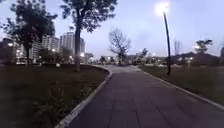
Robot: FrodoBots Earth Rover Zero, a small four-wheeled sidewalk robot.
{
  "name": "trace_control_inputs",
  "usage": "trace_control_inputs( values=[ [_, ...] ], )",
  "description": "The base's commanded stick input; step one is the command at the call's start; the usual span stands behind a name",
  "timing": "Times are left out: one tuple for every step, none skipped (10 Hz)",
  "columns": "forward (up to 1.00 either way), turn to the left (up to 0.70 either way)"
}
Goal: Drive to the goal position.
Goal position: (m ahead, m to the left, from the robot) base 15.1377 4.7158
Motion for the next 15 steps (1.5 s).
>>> trace_control_inputs(
  values=[
    [0.7,-0.35],
    [0.7,-0.35],
    [0.7,-0.35],
    [0.7,-0.35],
    [0.7,-0.23],
    [0.7,-0.03],
    [0.7,0.0],
    [0.7,0.0],
    [0.7,0.0],
    [0.7,0.0],
    [0.7,0.0],
    [0.7,0.0],
    [0.7,0.0],
    [0.7,0.0],
    [0.7,0.0]
  ],
)
